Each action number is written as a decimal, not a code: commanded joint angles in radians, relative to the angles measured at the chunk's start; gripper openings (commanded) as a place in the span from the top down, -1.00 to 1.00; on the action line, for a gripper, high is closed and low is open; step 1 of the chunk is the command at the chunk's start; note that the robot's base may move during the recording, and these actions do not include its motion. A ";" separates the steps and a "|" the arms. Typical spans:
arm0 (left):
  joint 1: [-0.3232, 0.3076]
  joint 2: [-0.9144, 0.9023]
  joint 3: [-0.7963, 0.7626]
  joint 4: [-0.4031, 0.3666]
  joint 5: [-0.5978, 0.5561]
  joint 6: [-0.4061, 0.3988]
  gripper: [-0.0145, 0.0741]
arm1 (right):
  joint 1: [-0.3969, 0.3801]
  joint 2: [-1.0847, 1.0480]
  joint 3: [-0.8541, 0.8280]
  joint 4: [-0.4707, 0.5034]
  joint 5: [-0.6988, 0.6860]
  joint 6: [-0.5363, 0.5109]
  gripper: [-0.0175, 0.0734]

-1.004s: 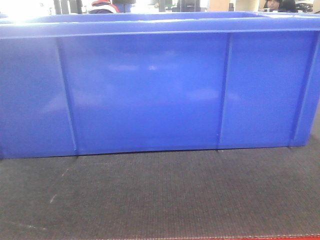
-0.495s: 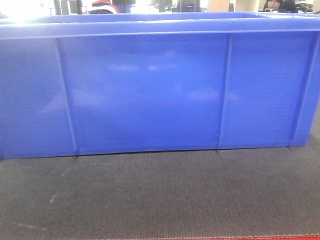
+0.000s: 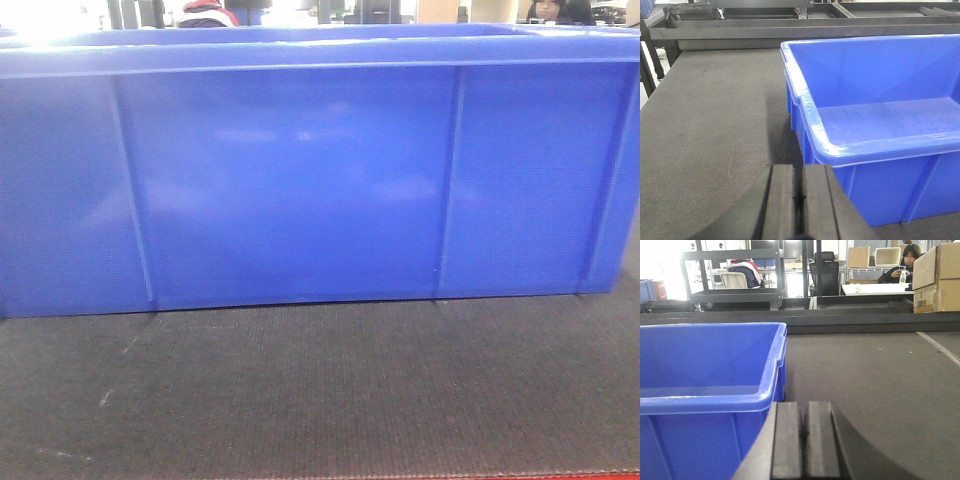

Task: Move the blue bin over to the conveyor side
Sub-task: 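Open both grippers and lift them off the bin rim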

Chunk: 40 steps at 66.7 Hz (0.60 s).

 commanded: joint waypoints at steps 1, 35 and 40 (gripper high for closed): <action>-0.004 -0.007 0.002 0.001 -0.012 -0.009 0.67 | -0.007 -0.005 0.002 -0.014 -0.027 -0.009 0.81; 0.296 -0.250 0.301 -0.296 -0.275 0.337 0.67 | -0.007 -0.005 0.002 -0.014 -0.027 -0.009 0.81; 0.315 -0.250 0.398 -0.325 -0.413 0.337 0.67 | -0.007 -0.005 0.002 -0.014 -0.027 -0.009 0.81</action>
